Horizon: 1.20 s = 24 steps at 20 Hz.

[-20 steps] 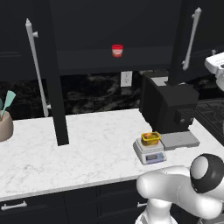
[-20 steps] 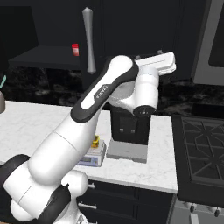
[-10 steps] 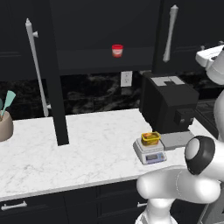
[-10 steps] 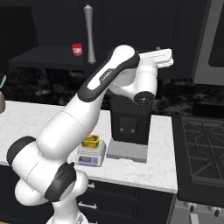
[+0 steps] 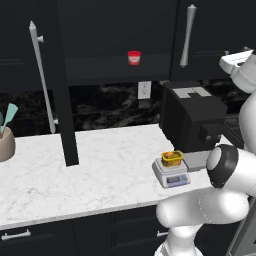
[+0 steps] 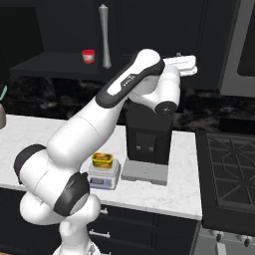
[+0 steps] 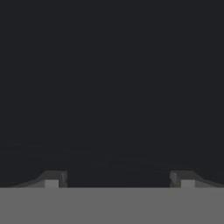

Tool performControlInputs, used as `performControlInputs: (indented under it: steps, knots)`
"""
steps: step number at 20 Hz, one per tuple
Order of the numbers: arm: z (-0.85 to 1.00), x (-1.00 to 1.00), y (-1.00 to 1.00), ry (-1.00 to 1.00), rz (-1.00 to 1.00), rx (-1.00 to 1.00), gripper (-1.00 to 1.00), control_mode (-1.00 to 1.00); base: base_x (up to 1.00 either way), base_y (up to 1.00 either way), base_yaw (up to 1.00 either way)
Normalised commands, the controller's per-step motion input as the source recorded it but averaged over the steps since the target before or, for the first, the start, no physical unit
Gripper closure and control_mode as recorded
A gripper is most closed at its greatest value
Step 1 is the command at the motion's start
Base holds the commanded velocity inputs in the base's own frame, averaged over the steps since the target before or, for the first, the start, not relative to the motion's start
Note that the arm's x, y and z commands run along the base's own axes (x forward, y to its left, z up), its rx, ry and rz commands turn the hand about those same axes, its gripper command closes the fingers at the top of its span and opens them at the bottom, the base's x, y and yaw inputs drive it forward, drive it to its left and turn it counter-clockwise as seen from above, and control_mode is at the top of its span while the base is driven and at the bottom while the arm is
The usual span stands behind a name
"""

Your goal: Pick the canned food and place it on the digital scale for weighing, and close the cabinet.

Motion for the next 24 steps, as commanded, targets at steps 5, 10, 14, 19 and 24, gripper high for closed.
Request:
performControlInputs:
  steps: [5, 10, 14, 19, 24]
  knots:
    - [-0.05, 0.13, 0.43, -0.03, 0.0, 0.11, -1.0, -1.0, 0.0, 0.0, 0.0]
    - [0.0, -0.71, 0.72, -0.25, 0.0, 0.06, -1.0, -1.0, 0.0, 0.0, 0.0]
    - [0.0, -0.78, 0.55, -0.23, 0.0, 0.04, -1.0, -1.0, 0.0, 0.0, 0.0]
    - [-0.05, -0.8, 0.34, -0.27, 0.0, 0.04, -1.0, -1.0, 0.0, 0.0, 0.0]
    - [-0.35, -0.49, 0.44, -0.28, 0.0, -0.07, -1.0, -1.0, 0.0, 0.0, 0.0]
